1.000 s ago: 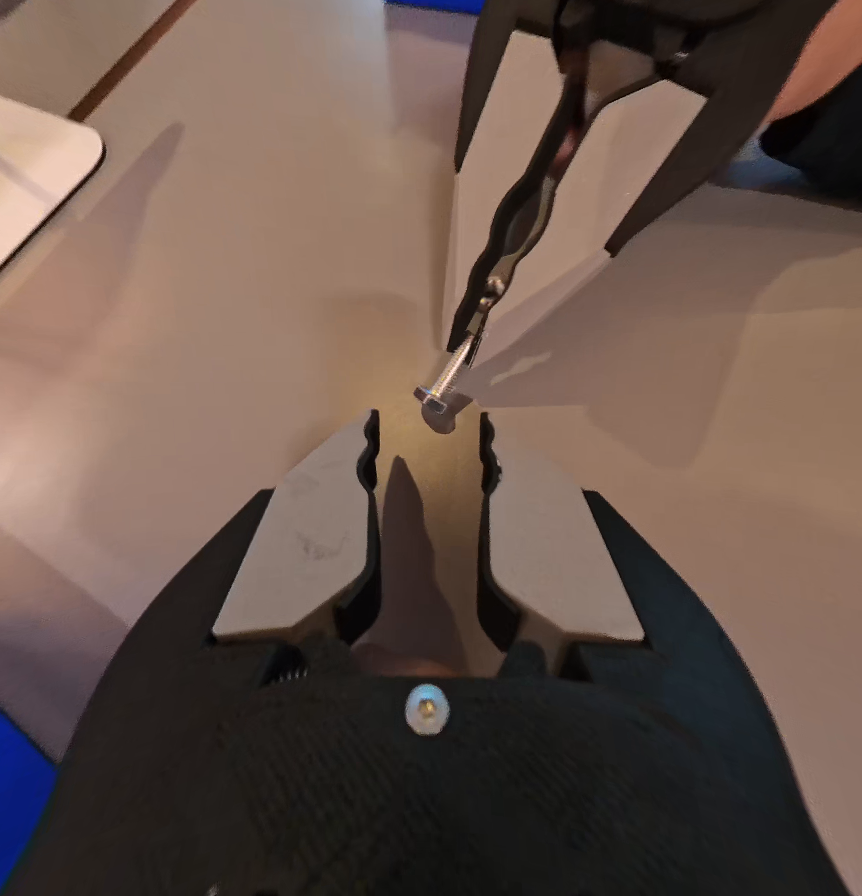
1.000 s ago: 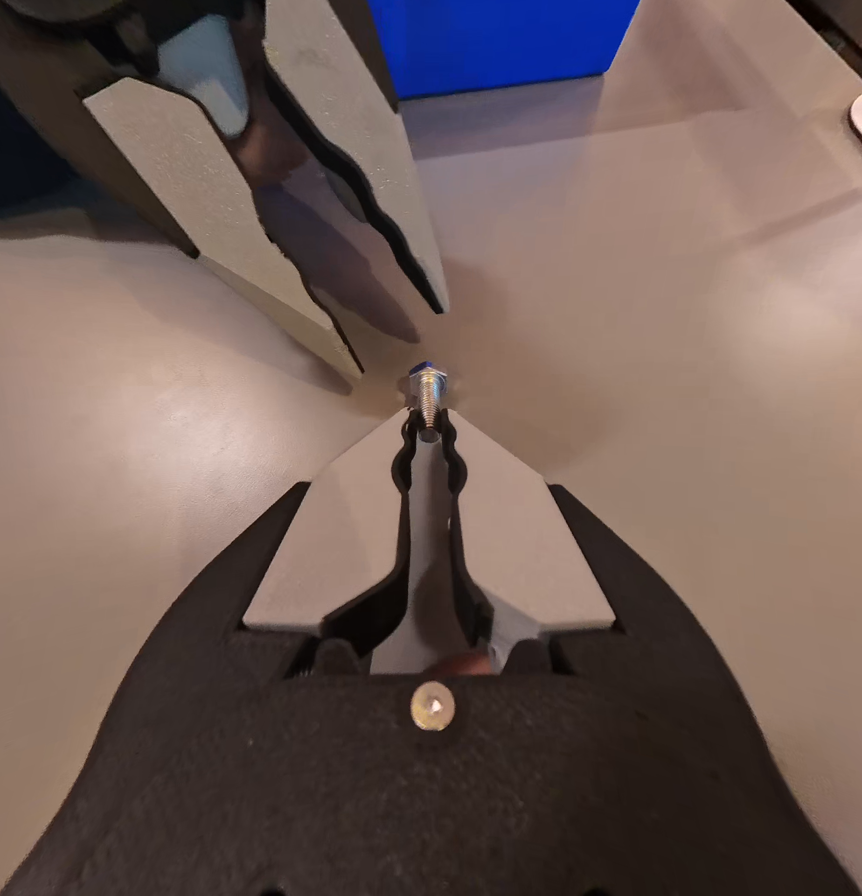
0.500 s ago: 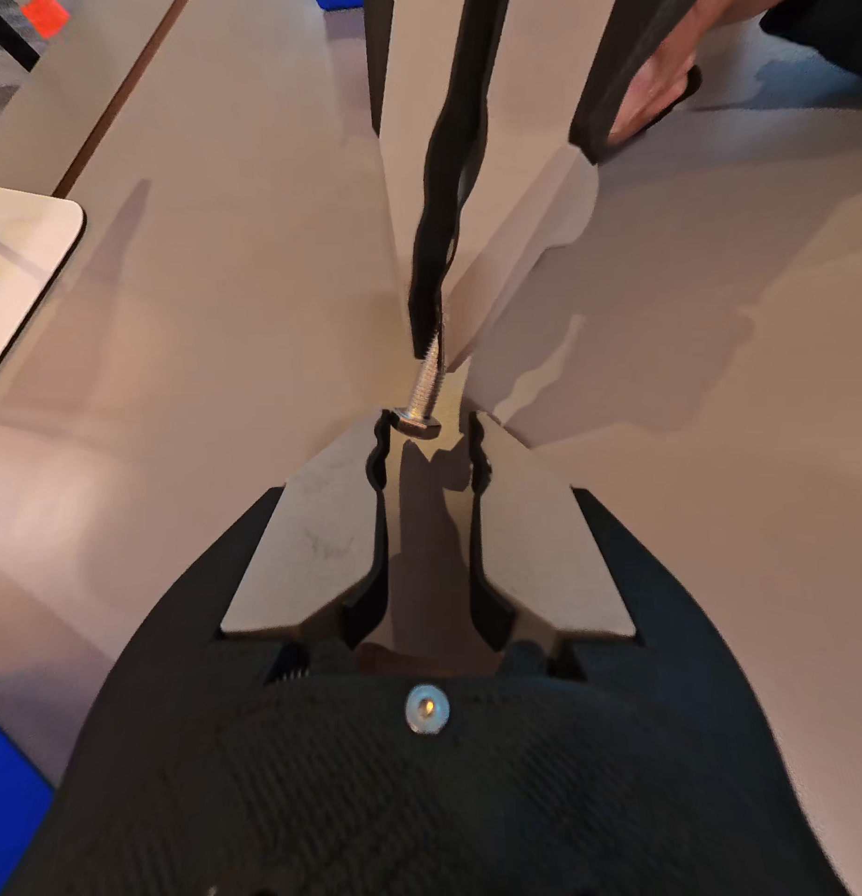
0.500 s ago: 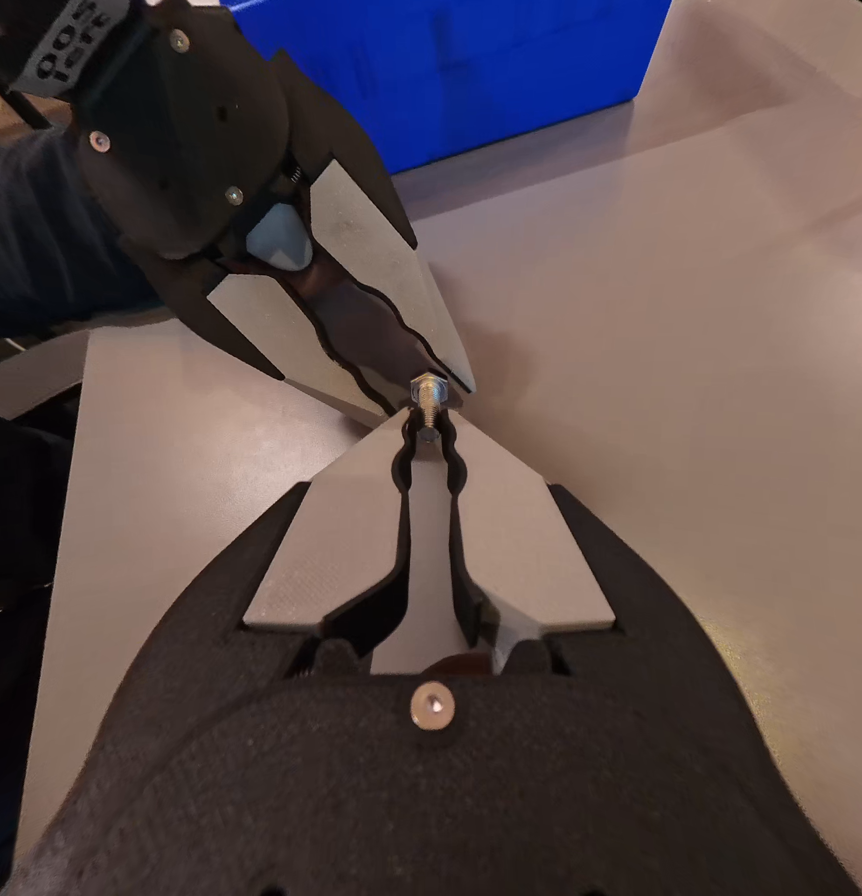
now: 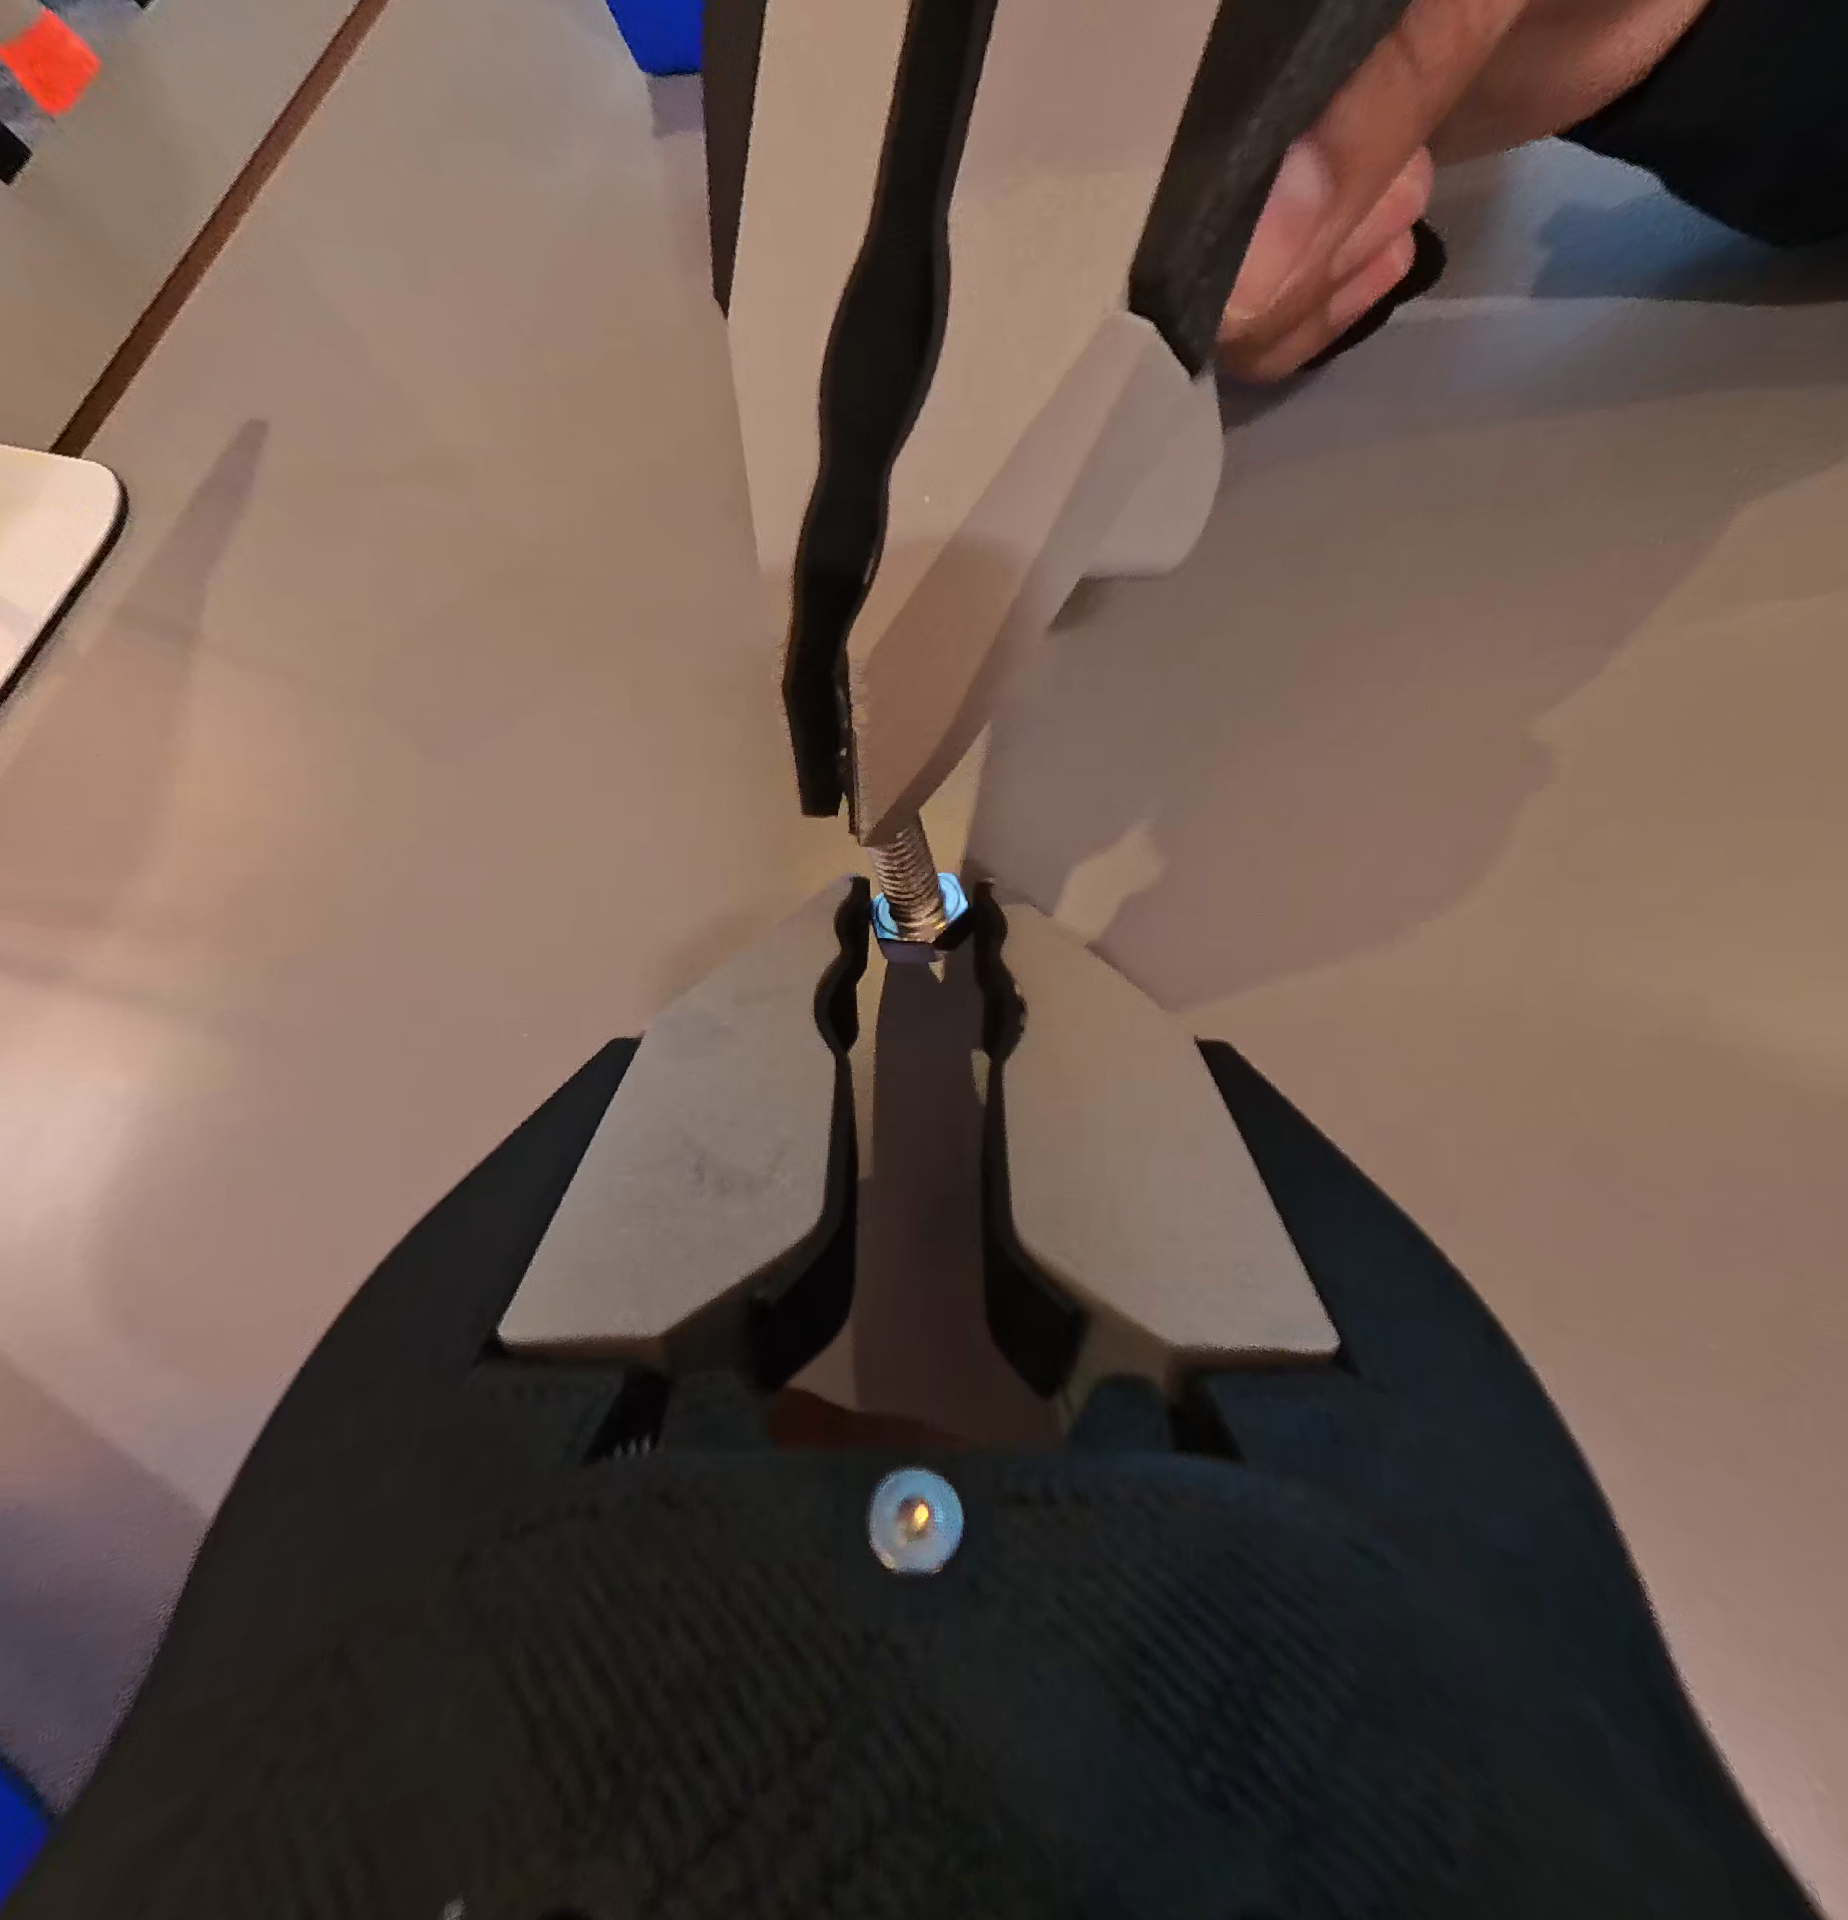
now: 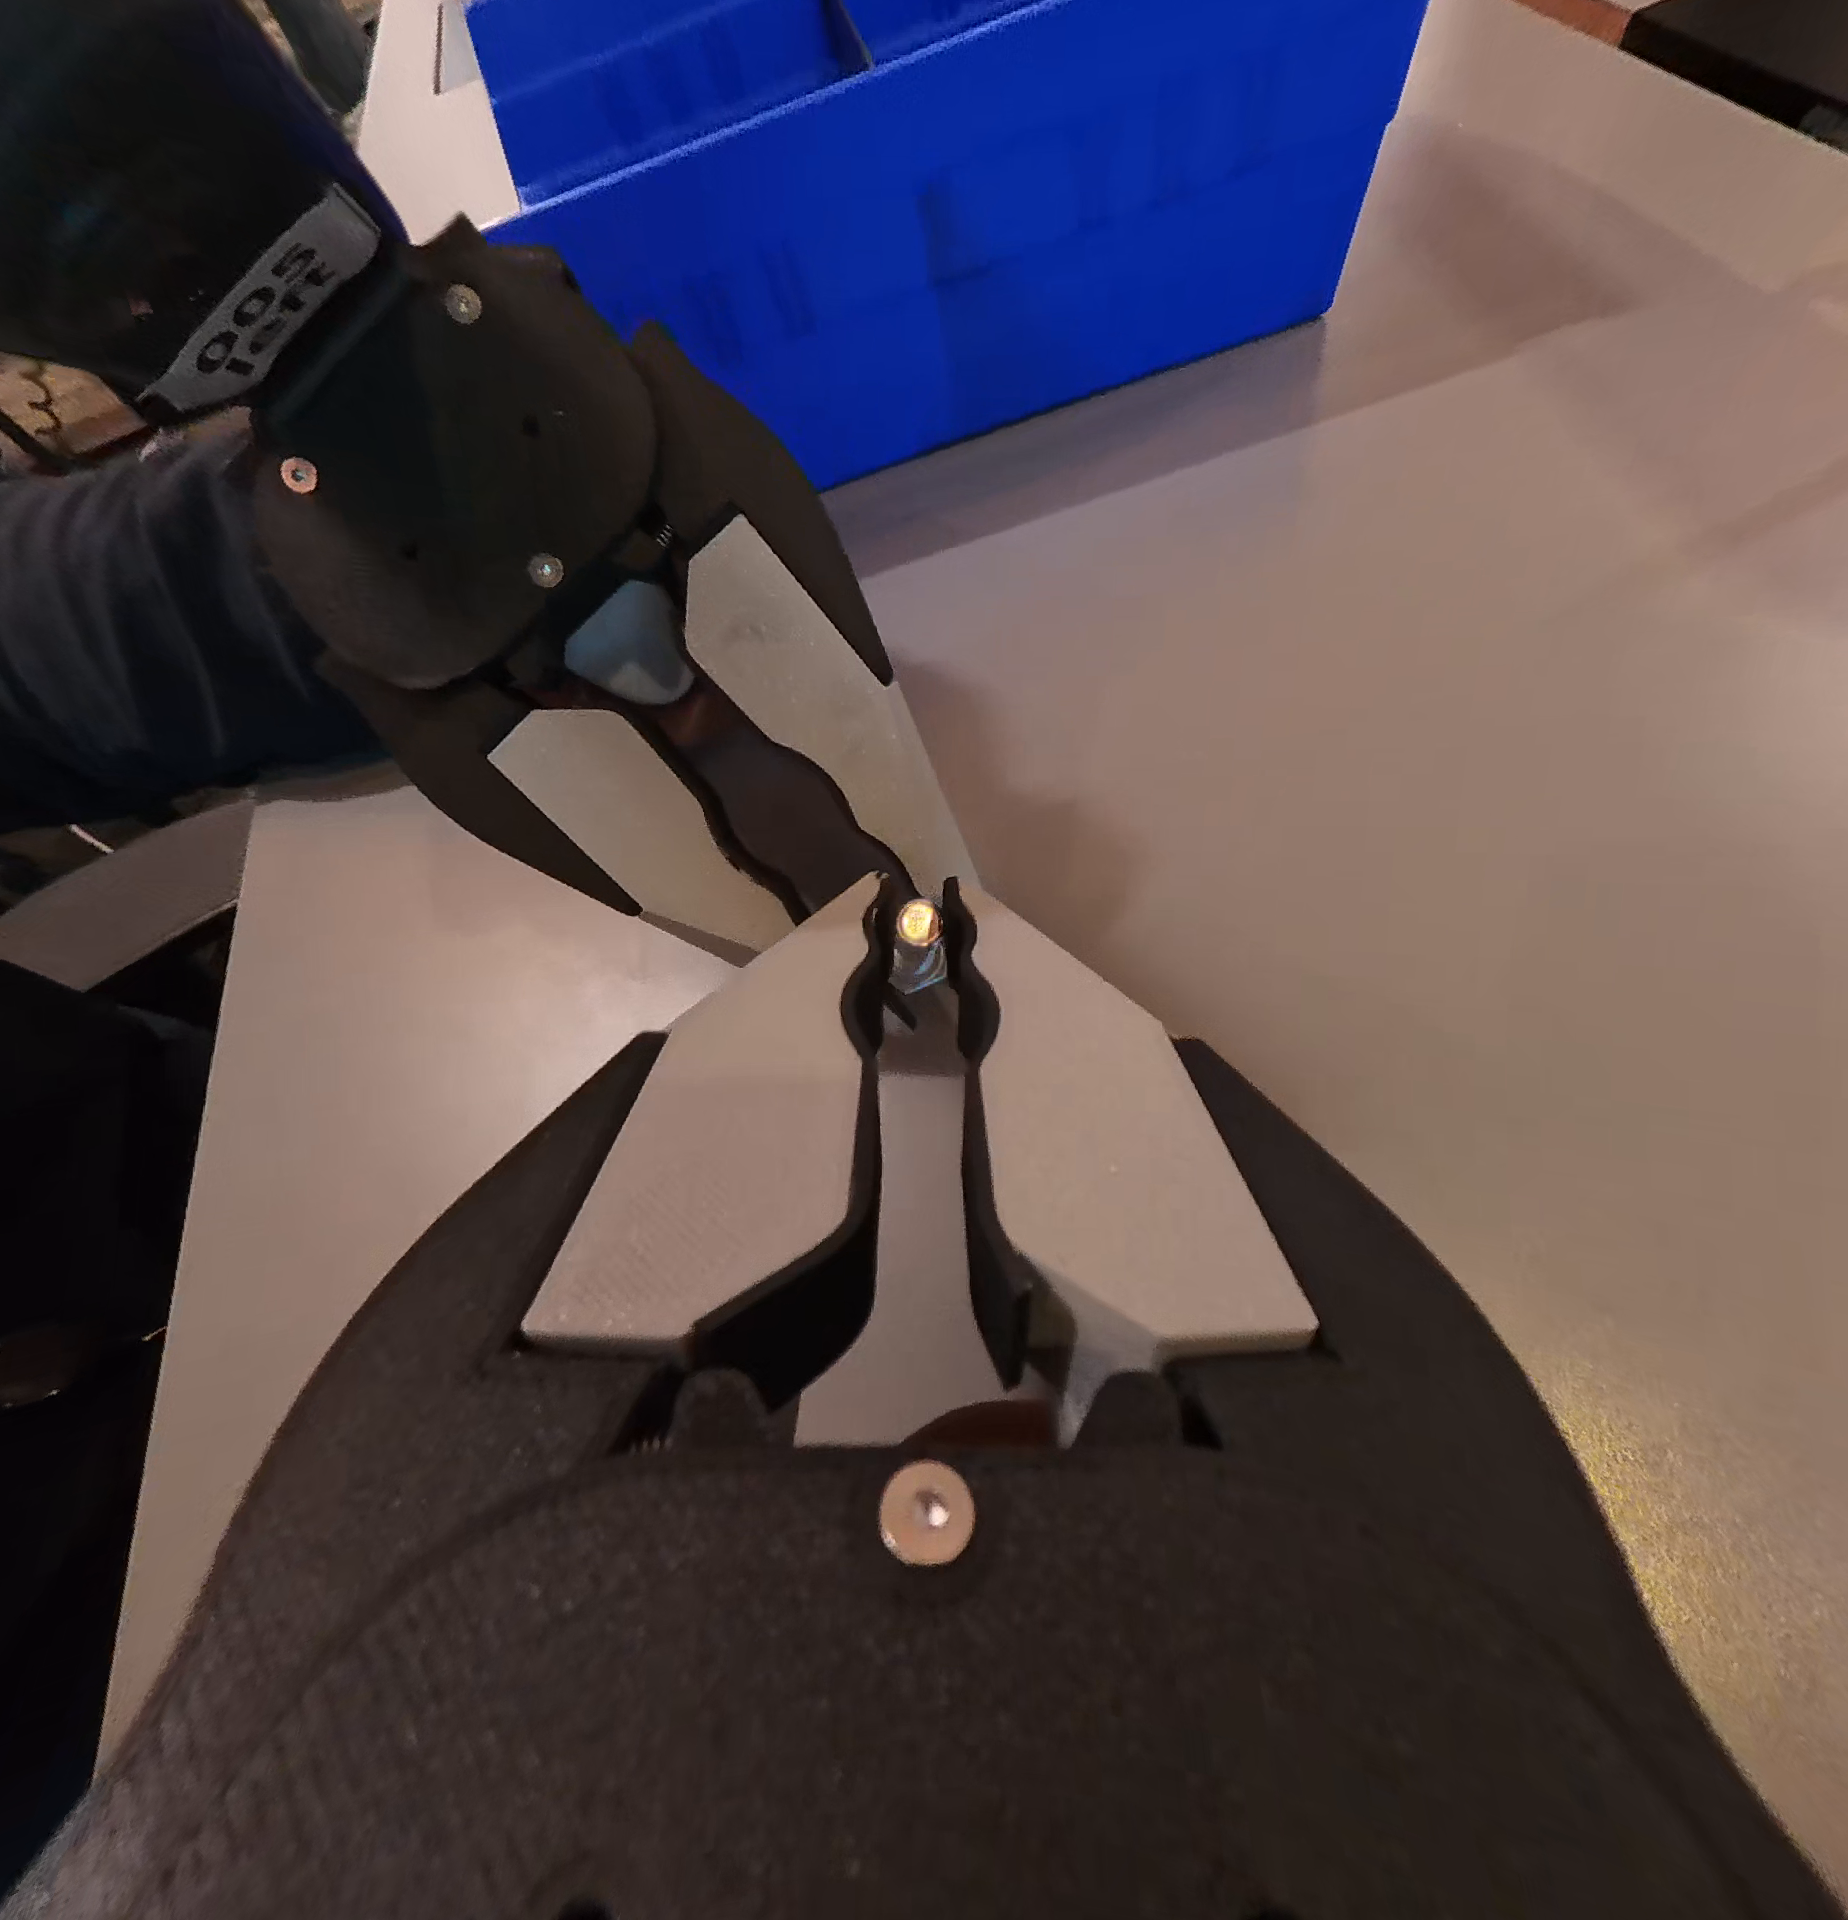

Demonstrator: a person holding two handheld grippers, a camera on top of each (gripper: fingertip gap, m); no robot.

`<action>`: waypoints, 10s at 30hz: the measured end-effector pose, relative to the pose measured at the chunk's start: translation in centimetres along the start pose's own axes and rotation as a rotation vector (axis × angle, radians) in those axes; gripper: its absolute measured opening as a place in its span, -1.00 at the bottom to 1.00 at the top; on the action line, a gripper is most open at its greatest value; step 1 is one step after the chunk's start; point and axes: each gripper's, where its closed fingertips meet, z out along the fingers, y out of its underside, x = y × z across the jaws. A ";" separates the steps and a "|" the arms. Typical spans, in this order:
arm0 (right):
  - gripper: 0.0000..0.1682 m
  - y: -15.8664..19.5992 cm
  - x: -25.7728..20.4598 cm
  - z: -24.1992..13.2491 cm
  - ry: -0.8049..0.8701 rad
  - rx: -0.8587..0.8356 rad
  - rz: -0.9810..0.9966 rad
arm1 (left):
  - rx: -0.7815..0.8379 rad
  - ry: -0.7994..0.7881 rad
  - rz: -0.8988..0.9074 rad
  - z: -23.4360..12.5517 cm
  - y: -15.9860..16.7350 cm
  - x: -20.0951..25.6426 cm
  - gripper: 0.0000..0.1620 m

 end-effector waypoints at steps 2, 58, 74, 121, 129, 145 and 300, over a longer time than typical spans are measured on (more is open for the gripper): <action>-0.93 0.0 0.0 0.1 0.004 0.003 0.003 | 0.001 0.012 -0.025 0.1 0.0 0.0 -0.79; -0.93 -0.6 -0.5 -0.8 -0.075 0.058 0.118 | 0.170 0.173 -0.219 -1.5 -2.1 0.4 -0.91; -0.76 -1.6 0.5 -1.8 -0.022 0.117 0.132 | 0.248 0.337 -0.495 -2.2 -3.0 0.1 -0.92; -0.69 5.3 4.7 -3.1 0.251 -0.221 -0.020 | 0.526 0.435 -0.490 -4.8 -5.7 -0.5 -0.91; -0.68 5.6 5.0 -2.6 0.276 -0.234 -0.006 | 0.556 0.311 -0.444 -4.8 -5.8 -1.9 -0.92; -0.82 2.2 3.7 -3.9 0.202 -0.073 -0.018 | 0.593 0.353 -0.400 -5.3 -6.4 -0.9 -0.92; -0.46 -8.2 -7.9 -4.9 -0.174 0.462 -0.204 | 0.697 0.293 -0.208 -8.1 -9.9 2.1 -0.92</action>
